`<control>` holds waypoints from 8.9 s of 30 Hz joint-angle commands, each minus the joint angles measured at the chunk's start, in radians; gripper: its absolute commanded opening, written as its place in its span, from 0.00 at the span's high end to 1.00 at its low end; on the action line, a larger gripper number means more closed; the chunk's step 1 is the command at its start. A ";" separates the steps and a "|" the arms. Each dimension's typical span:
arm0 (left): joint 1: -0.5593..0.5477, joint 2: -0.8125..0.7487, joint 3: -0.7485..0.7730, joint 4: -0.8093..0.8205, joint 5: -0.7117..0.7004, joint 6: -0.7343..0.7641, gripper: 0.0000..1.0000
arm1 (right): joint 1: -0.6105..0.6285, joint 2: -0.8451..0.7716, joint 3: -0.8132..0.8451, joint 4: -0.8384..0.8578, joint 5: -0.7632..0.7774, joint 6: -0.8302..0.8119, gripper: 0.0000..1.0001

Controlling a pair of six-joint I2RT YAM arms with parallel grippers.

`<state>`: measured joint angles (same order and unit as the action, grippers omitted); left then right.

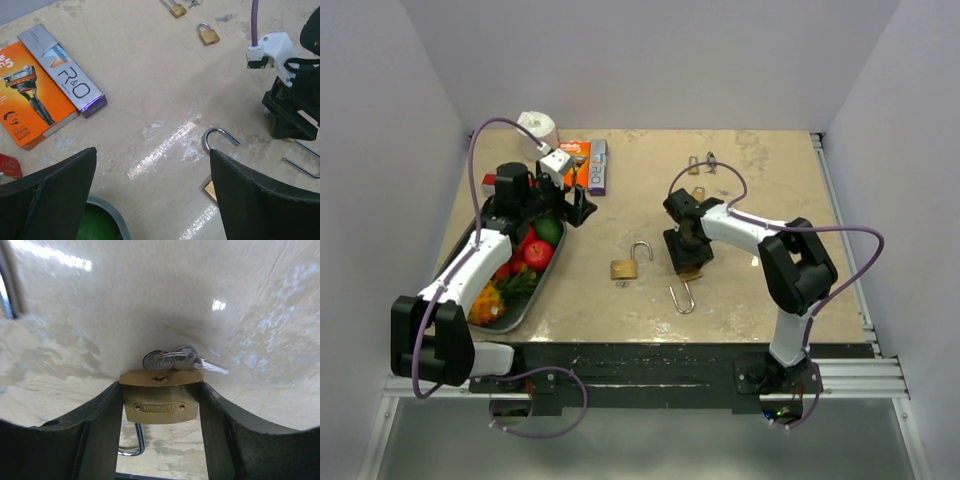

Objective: Lock with the key
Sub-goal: Pick up the lock from the center of the board, then lock the lock, then place the key at the center of the board.

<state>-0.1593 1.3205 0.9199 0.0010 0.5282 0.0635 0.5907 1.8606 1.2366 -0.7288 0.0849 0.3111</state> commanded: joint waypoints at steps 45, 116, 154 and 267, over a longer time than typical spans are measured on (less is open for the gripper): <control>-0.723 0.401 0.076 0.639 -0.898 0.383 0.51 | -0.223 -0.181 0.405 0.141 -0.146 0.525 1.00; -0.316 0.246 0.479 -0.323 0.608 0.400 1.00 | -0.361 -0.388 0.195 -0.242 -1.185 -1.413 0.32; -0.445 0.259 0.381 0.241 0.612 0.115 1.00 | -0.187 -0.336 0.207 -0.109 -1.306 -1.216 1.00; -0.174 0.273 0.398 -0.299 0.569 0.599 1.00 | -0.683 -0.132 0.133 -0.100 -0.854 -0.888 1.00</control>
<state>-0.3359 1.5959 1.2701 -0.3653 1.0451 0.6407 -0.0685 1.6749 1.4021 -0.9836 -0.9028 -0.8318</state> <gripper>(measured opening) 0.094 0.010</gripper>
